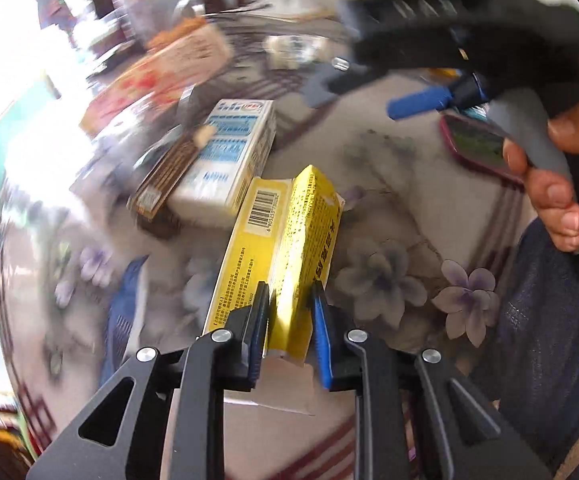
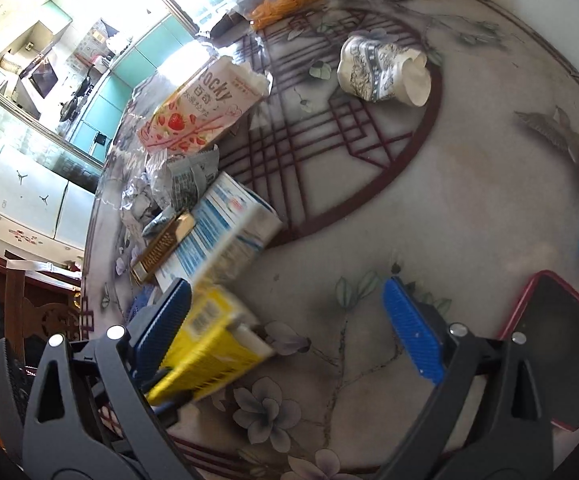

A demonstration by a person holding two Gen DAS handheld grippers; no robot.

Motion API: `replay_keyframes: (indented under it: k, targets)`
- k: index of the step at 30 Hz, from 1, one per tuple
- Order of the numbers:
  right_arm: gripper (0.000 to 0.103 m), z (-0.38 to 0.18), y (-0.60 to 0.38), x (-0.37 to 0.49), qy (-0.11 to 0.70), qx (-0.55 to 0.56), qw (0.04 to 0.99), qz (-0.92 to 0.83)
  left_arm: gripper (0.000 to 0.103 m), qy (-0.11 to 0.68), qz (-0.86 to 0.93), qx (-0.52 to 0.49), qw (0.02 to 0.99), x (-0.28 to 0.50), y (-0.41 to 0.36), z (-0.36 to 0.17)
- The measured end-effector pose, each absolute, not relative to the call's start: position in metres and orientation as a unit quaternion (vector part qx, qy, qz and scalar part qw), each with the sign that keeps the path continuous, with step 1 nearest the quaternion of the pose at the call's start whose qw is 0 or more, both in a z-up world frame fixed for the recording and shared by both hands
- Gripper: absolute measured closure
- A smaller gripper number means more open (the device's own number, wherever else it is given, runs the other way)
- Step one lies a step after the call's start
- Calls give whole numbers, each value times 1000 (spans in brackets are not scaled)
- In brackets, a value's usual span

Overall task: Collect trash
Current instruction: 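Grasp the yellow box with the left tool, then grasp the white milk carton with the right tool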

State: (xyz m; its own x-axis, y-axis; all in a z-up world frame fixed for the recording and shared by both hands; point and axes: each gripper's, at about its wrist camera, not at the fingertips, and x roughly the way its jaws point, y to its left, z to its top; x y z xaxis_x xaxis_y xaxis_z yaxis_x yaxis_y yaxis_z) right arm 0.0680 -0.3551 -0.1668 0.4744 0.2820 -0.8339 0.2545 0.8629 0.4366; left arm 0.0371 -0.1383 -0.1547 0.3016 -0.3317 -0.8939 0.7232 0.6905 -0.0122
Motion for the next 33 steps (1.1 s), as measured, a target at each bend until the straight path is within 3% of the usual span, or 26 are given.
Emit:
replay_keyframes:
  k: [12,24,25,28,33]
  targets:
    - [6,-185,-324,108,514,332,790,26,86,468,-297,26,832,-5,-55,-117]
    - [4,-203,-307,167,507,324,798,18,85,471,-266,4,841,-1,-32,-118]
    - [6,-201,-301,170,513,299,805,24,84,471,-266,6,841,-1,-32,-119]
    - [33,-196,-281,172,525,233,818,38,84,473,-261,6,841,1,-32,-120]
    - [46,-187,-270,169,521,230,820,67,84,471,-254,3,845,3,-29,-120]
